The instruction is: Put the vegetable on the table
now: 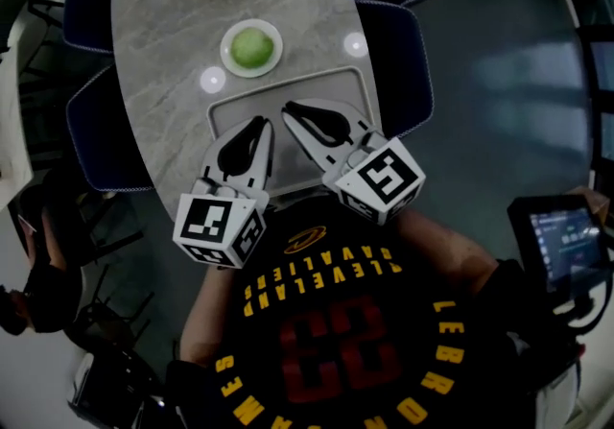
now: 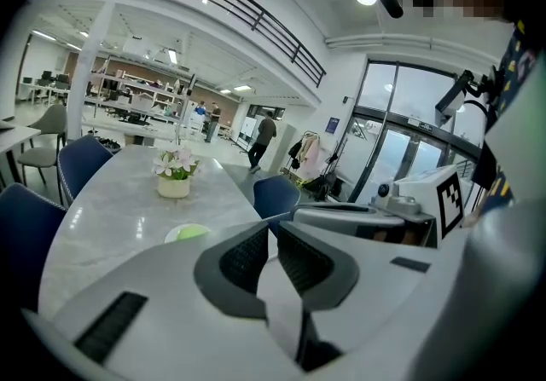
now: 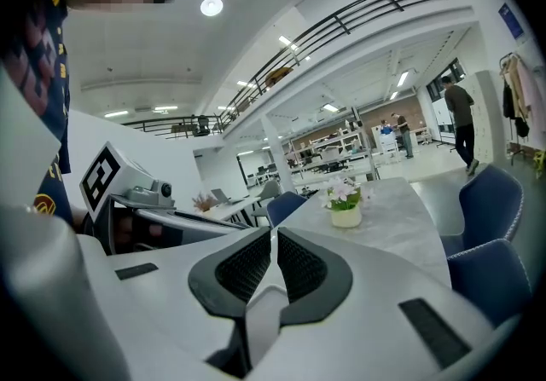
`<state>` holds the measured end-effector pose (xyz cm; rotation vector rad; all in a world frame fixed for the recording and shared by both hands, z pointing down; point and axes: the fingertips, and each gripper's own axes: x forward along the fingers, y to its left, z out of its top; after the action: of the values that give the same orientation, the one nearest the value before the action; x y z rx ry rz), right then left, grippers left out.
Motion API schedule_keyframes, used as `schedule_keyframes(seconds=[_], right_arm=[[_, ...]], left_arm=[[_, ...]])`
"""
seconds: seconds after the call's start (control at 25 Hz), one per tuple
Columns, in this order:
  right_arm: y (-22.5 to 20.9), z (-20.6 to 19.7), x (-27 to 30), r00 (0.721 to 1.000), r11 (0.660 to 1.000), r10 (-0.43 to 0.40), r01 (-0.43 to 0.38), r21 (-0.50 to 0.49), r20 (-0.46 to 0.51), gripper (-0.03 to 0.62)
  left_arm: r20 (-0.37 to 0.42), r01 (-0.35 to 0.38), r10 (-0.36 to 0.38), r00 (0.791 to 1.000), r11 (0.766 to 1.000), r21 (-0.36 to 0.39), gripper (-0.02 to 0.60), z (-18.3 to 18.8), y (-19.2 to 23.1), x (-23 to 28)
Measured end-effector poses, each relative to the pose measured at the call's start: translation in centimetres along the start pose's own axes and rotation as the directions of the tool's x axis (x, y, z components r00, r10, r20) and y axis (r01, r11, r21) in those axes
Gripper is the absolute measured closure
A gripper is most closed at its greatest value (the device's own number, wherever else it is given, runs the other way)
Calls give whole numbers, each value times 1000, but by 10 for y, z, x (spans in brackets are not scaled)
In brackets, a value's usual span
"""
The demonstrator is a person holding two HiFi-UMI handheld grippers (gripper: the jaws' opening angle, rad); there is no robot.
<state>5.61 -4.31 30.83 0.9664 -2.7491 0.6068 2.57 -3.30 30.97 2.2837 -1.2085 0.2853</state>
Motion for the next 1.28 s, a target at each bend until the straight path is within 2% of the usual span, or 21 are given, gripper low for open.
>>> schedule_keyframes(seconds=[0.24, 0.8, 1.28], right_arm=[[0, 6, -2, 999, 1000, 11, -10, -25, 44, 562], [0, 6, 1, 998, 998, 29, -26, -61, 47, 563], [1, 5, 1, 999, 998, 18, -16, -55, 38, 563]], left_arm=[[8, 5, -6, 1000, 1000, 14, 548, 0, -2, 2], [12, -15, 14, 1000, 999, 42, 548, 7, 1, 4], [1, -11, 11, 1000, 1000, 27, 548, 2, 3, 2]])
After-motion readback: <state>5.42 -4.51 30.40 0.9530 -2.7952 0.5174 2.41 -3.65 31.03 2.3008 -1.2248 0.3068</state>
